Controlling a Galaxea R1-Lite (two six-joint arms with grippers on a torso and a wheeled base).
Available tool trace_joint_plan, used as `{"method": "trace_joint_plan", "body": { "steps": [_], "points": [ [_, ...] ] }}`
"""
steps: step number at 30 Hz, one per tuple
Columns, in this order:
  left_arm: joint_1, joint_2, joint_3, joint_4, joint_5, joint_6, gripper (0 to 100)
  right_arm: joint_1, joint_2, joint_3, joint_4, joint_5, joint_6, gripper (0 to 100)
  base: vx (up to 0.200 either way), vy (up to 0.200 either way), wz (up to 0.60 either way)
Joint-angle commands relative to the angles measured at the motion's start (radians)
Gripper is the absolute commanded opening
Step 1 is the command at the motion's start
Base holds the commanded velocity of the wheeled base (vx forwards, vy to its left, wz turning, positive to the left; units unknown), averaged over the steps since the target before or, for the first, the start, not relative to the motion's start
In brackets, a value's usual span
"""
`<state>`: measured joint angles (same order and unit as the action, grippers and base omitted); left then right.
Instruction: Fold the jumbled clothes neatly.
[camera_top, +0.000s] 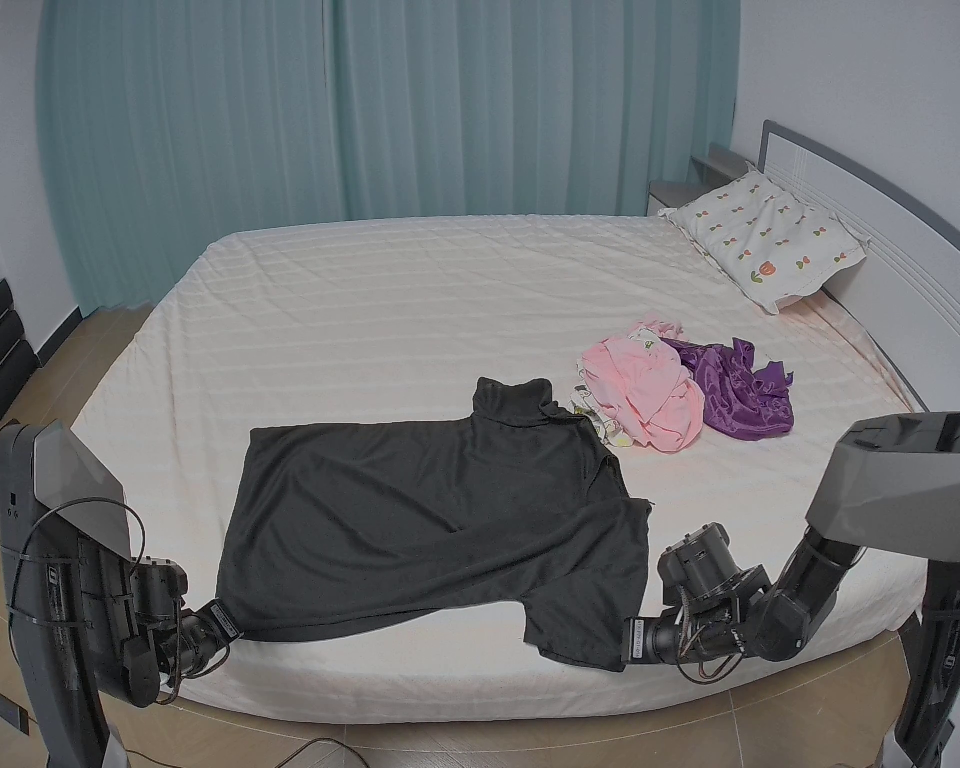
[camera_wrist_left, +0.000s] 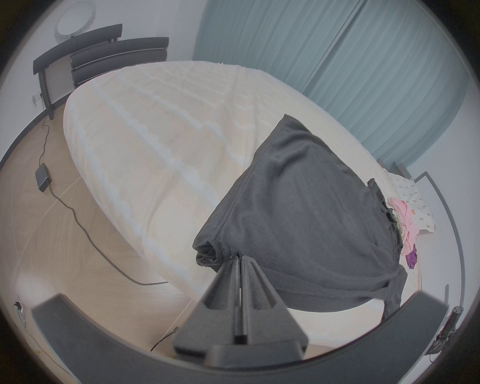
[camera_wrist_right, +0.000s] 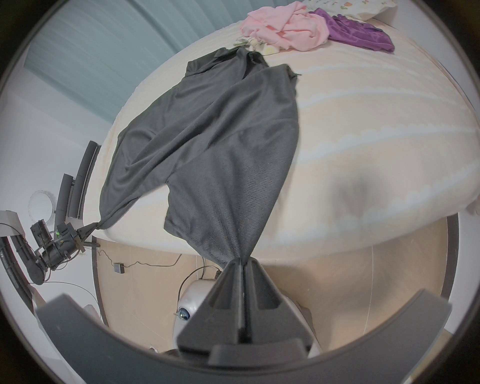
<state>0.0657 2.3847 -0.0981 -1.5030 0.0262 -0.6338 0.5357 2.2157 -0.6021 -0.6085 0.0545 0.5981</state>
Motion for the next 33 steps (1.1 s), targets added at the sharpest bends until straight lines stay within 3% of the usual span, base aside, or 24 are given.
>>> {"method": "trace_joint_plan", "body": {
  "steps": [1, 15, 24, 33],
  "points": [
    [0.005, -0.007, 0.041, -0.066, 0.001, 0.0, 0, -0.037, -0.148, 0.105, 0.003, 0.019, -0.003, 0, 0.0, 0.0, 0.0],
    [0.016, -0.113, 0.095, -0.062, 0.009, 0.017, 0, -0.103, -0.301, 0.314, -0.007, 0.076, -0.003, 0, 0.0, 0.0, 0.0],
    [0.017, -0.223, 0.093, 0.156, 0.008, 0.137, 0, -0.095, -0.349, 0.389, -0.031, 0.081, 0.002, 0, 0.0, 0.0, 0.0],
    [0.023, -0.209, 0.095, 0.176, 0.012, 0.209, 0, -0.092, -0.358, 0.438, -0.034, 0.079, -0.004, 0, 0.0, 0.0, 0.0]
  ]
}}
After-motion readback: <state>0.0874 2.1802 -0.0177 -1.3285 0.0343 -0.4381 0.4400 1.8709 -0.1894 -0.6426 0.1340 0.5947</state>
